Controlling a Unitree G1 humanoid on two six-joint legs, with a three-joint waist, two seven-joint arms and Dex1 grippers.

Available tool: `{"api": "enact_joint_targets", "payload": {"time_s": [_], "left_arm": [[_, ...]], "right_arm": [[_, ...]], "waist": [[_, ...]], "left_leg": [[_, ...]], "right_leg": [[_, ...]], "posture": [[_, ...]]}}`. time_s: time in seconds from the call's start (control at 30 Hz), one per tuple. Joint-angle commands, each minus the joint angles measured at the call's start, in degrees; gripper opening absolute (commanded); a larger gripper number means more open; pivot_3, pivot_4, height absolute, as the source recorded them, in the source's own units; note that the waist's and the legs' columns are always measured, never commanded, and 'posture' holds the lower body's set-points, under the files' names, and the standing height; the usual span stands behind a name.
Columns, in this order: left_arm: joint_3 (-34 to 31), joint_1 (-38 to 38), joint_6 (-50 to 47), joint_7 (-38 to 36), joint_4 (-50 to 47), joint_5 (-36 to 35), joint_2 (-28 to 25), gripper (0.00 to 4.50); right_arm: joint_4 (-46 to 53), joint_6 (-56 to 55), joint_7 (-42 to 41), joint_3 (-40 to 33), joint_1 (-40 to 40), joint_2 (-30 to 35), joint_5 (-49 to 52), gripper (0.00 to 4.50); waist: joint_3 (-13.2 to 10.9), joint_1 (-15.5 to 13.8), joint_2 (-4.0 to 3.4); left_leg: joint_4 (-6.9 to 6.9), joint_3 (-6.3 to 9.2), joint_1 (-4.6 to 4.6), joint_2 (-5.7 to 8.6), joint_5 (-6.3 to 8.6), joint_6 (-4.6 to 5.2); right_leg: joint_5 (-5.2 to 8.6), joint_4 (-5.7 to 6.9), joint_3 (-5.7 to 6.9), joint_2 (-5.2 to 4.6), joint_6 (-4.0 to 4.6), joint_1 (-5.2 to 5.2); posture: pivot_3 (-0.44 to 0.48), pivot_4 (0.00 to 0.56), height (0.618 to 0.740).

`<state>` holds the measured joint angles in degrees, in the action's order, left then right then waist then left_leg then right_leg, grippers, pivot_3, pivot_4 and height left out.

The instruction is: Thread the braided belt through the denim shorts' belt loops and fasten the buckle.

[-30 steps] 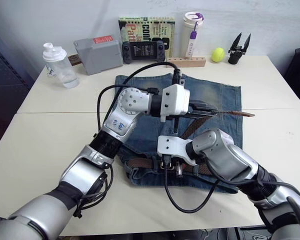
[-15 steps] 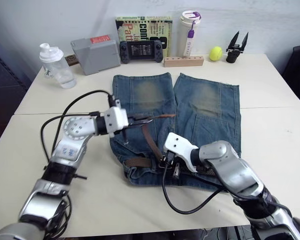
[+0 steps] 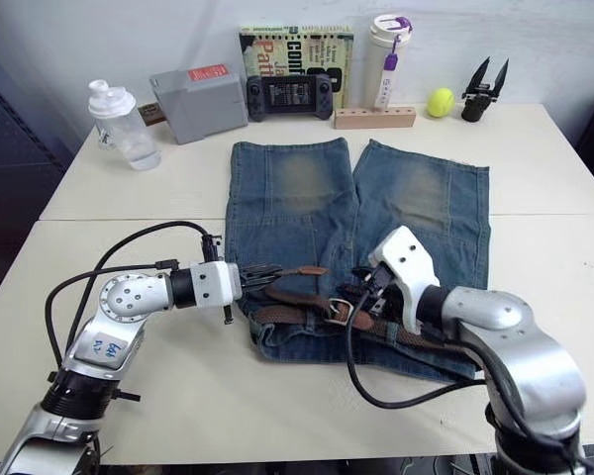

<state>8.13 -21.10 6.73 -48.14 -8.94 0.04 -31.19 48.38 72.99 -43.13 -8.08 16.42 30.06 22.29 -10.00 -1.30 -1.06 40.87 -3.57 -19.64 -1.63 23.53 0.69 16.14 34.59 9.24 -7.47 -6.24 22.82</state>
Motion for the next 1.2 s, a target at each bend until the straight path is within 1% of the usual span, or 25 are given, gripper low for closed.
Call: {"api": "enact_joint_targets", "payload": {"time_s": [0.03,0.07,0.1,0.23,0.33,0.4,0.53,0.67,0.77,0.93,1.07,1.13,1.2], "left_arm": [[0.27,-0.41,-0.26,0.56,-2.31,-0.69,0.24,0.00],[0.27,-0.58,-0.16,0.41,-2.15,-0.75,0.14,0.00],[0.28,-0.78,-0.11,0.29,-2.04,-0.80,0.06,0.00],[0.32,-1.20,0.07,-0.10,-1.61,-1.10,-0.16,0.00],[0.31,-1.46,-0.18,-0.22,-1.66,-1.43,-0.15,0.00],[0.29,-1.59,-0.54,-0.22,-1.93,-1.71,-0.13,0.00],[0.16,-1.81,-0.67,-0.32,-1.82,-2.07,-0.32,0.00],[0.14,-1.72,-0.87,-0.63,-1.89,-2.54,-0.47,0.00],[0.16,-1.72,-1.12,-0.95,-1.91,-2.94,-0.62,0.00],[-0.10,-2.38,-1.37,-1.09,-1.56,-3.38,-0.87,0.00],[-0.40,-2.69,-1.52,-1.07,-1.20,-3.60,-1.02,0.00],[-0.41,-2.70,-1.55,-1.00,-1.20,-3.57,-1.09,0.00],[-0.47,-2.74,-1.51,-0.95,-1.06,-3.53,-1.16,0.00]], "right_arm": [[4.87,-1.07,0.37,-2.46,-1.74,1.21,3.70,3.79],[5.89,-2.23,0.10,-2.10,-2.96,2.53,4.00,4.19],[6.87,-3.63,0.16,-1.43,-4.45,3.83,3.84,4.45],[8.92,-10.37,1.92,3.81,-10.26,8.46,1.19,4.45],[8.08,-18.52,5.43,11.11,-15.26,13.49,-6.18,4.45],[6.79,-23.19,8.00,14.21,-17.91,15.28,-10.40,4.45],[3.48,-28.81,14.31,17.10,-20.10,13.51,-16.77,4.45],[2.70,-28.27,17.38,18.91,-19.70,9.01,-17.33,4.45],[2.25,-27.42,18.67,20.18,-19.18,6.85,-17.70,4.45],[1.39,-26.46,19.69,22.03,-18.99,8.02,-20.76,4.45],[0.24,-24.82,21.80,21.78,-19.08,6.87,-22.51,4.45],[0.39,-23.94,22.47,21.94,-19.25,6.66,-23.13,3.96],[0.40,-23.58,22.77,22.40,-18.84,6.44,-23.47,3.31]], "waist": [[-0.02,0.02,-0.04],[-0.03,0.02,-0.04],[-0.03,-0.01,-0.05],[-0.07,-0.06,0.00],[-0.08,-0.02,0.01],[-0.09,-0.05,0.02],[-0.10,-0.05,0.05],[-0.13,-0.08,0.06],[-0.14,-0.09,0.08],[-0.16,-0.10,0.08],[-0.16,-0.06,0.08],[-0.16,-0.06,0.08],[-0.16,-0.10,0.08]], "left_leg": [[0.00,0.00,0.00,0.00,0.00,0.00],[0.00,-0.01,0.01,0.00,0.00,0.00],[-0.01,-0.02,0.01,0.00,0.00,0.00],[-0.05,-0.01,0.00,0.02,0.00,0.00],[-0.05,-0.06,0.04,0.02,0.00,0.00],[-0.08,-0.07,0.05,0.02,0.00,0.00],[-0.05,-0.10,0.06,0.01,0.00,0.00],[-0.05,-0.09,0.06,-0.02,0.00,0.00],[-0.05,-0.08,0.04,-0.02,0.00,0.00],[-0.04,-0.07,0.04,-0.03,0.00,0.00],[-0.04,-0.07,0.04,-0.02,0.00,0.00],[-0.04,-0.08,0.06,-0.03,0.00,0.00],[-0.04,-0.08,0.05,-0.02,0.00,0.00]], "right_leg": [[0.00,0.00,0.00,0.01,0.00,0.00],[0.00,0.00,-0.01,0.01,0.00,0.00],[0.00,0.00,-0.02,0.01,0.00,0.00],[0.00,-0.08,0.00,0.00,0.00,0.00],[0.00,-0.07,-0.04,0.01,0.00,0.00],[0.00,-0.07,-0.03,0.01,0.00,0.00],[0.00,-0.08,-0.05,0.01,-0.01,0.00],[0.00,-0.08,-0.05,0.05,-0.01,-0.01],[0.00,-0.10,-0.05,0.04,-0.01,-0.01],[0.00,-0.09,-0.04,0.04,-0.01,-0.01],[0.00,-0.09,-0.04,0.04,0.00,-0.01],[0.00,-0.08,-0.05,0.05,-0.01,-0.01],[0.00,-0.08,-0.05,0.04,-0.01,-0.01]], "posture": [[0.000,0.150,0.731],[0.000,0.150,0.731],[0.000,0.150,0.731],[0.000,0.150,0.731],[0.000,0.150,0.731],[0.000,0.150,0.731],[0.000,0.150,0.731],[0.000,0.150,0.731],[0.000,0.150,0.731],[0.000,0.150,0.731],[0.000,0.150,0.731],[0.000,0.150,0.731],[0.000,0.150,0.731]]}}
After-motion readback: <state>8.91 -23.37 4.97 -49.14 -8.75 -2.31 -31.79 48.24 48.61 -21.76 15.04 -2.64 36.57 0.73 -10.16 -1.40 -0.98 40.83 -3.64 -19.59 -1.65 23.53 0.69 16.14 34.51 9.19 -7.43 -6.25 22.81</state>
